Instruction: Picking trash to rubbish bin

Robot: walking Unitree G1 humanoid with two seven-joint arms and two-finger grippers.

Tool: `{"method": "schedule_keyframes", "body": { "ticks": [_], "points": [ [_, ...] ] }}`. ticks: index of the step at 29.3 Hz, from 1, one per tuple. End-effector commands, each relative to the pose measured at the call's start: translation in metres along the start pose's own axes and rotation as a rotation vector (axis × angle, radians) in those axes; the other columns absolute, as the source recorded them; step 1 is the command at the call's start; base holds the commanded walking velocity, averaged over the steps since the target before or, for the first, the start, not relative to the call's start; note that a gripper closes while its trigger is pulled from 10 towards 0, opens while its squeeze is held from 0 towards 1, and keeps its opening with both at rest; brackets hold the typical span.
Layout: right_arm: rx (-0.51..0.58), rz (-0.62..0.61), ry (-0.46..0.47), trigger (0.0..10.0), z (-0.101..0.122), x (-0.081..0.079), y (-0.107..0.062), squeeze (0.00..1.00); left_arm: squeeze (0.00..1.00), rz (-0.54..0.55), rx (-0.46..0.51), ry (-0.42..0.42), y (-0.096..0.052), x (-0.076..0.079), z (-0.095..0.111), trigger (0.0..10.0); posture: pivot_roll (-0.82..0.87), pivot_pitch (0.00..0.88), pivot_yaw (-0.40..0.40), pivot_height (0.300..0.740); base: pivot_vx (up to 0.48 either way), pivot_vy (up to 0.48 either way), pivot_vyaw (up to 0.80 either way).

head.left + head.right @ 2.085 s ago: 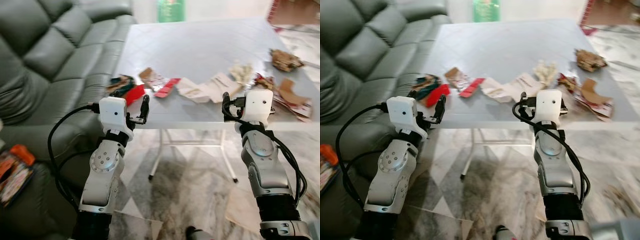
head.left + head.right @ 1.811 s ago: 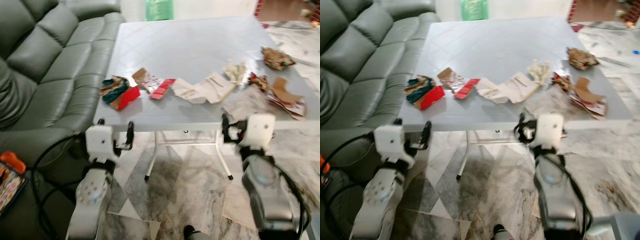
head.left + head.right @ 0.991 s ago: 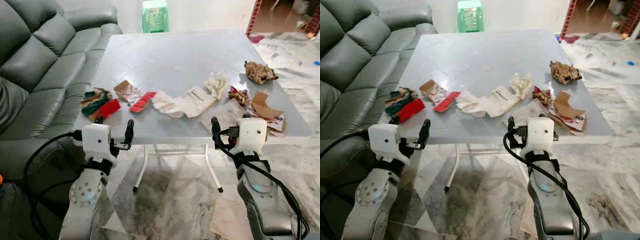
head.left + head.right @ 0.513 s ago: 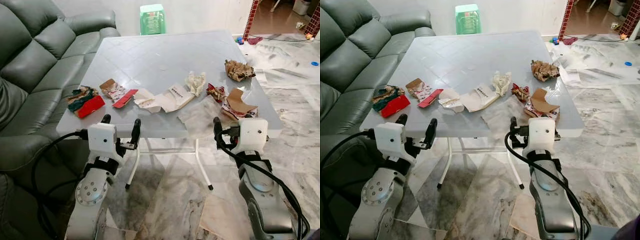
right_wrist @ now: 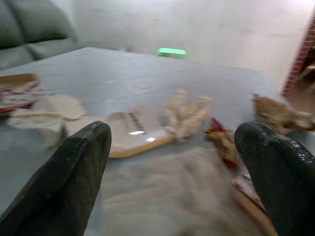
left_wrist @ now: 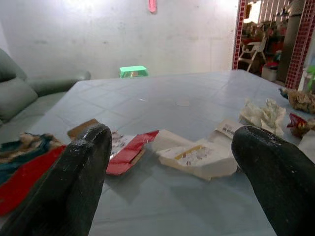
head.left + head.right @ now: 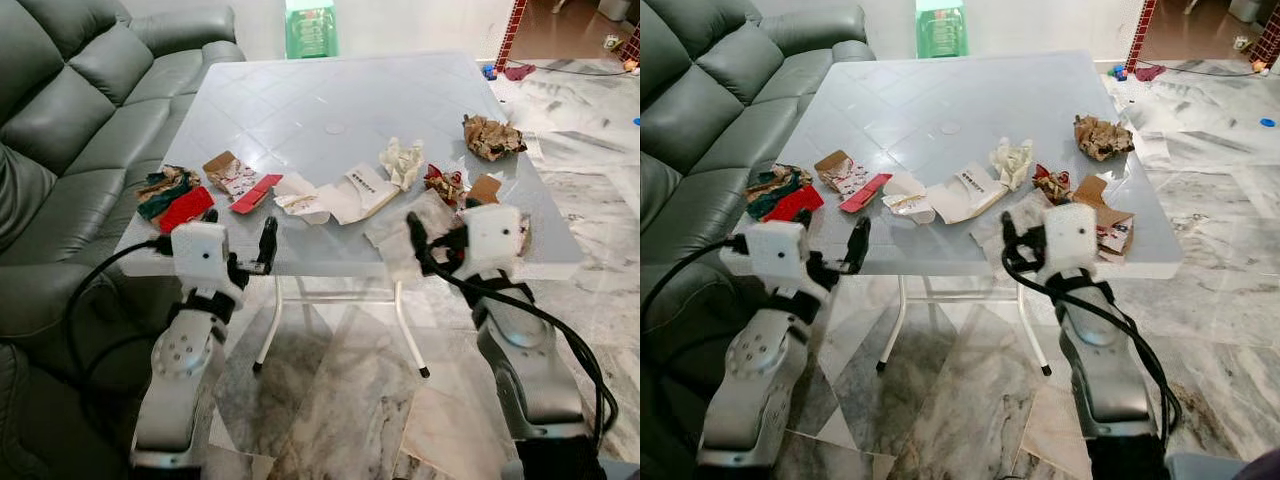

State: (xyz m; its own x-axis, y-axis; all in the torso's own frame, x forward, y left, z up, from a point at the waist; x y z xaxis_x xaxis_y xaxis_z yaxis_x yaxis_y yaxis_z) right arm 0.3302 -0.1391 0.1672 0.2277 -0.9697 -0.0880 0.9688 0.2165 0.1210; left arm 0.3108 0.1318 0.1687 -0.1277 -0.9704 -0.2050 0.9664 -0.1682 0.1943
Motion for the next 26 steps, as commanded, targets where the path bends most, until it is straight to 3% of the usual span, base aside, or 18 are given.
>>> {"method": "schedule_keyframes", "body": {
  "ticks": [1, 9, 12, 19, 26],
  "points": [
    [-0.011, 0.027, 0.017, 10.0, -0.001, -0.003, 0.001, 0.0, 0.0, 0.001, 0.007, 0.011, 0.002, -0.004, 0.001, 10.0, -0.04, 0.104, 0.026, 0.74, 0.0, 0.0, 0.0],
    [-0.025, 0.167, 0.019, 10.0, -0.004, -0.021, -0.005, 0.0, 0.0, -0.001, -0.004, 0.019, -0.003, 0.001, -0.003, 10.0, -0.05, 0.114, 0.017, 0.74, 0.0, 0.0, 0.0],
    [-0.017, 0.211, -0.021, 10.0, -0.002, -0.028, -0.004, 0.0, 0.0, -0.013, -0.007, 0.009, -0.002, 0.007, -0.004, 10.0, -0.05, 0.113, 0.015, 0.74, 0.0, 0.0, 0.74],
    [-0.018, 0.195, -0.003, 10.0, -0.002, -0.025, -0.003, 0.0, 0.0, -0.03, 0.003, 0.017, 0.001, 0.012, -0.003, 10.0, -0.06, 0.104, 0.009, 0.74, 0.0, 0.0, 0.66],
    [-0.003, 0.188, -0.006, 10.0, 0.001, -0.024, -0.001, 0.0, 0.0, -0.077, 0.024, -0.008, 0.003, 0.022, -0.001, 10.0, -0.06, 0.097, 0.007, 0.74, 0.0, 0.0, 0.0]
  ]
}}
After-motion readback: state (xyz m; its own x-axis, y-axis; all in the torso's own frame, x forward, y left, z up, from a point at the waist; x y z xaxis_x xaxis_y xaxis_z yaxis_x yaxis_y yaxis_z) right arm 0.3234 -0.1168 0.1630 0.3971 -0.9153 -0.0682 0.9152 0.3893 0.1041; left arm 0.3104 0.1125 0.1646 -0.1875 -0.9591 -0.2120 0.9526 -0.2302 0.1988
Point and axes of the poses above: a point about 5 cm out from each wrist's last joint towards the gripper, its own y axis pointing out of the wrist towards the gripper, its own z axis along the axis of the wrist's last joint, x = y × z, the point moved 3 cm from there along y, pointing out of the wrist towards the gripper, and after that the axes turned 13 degrees about y, right-handed, at the moved point
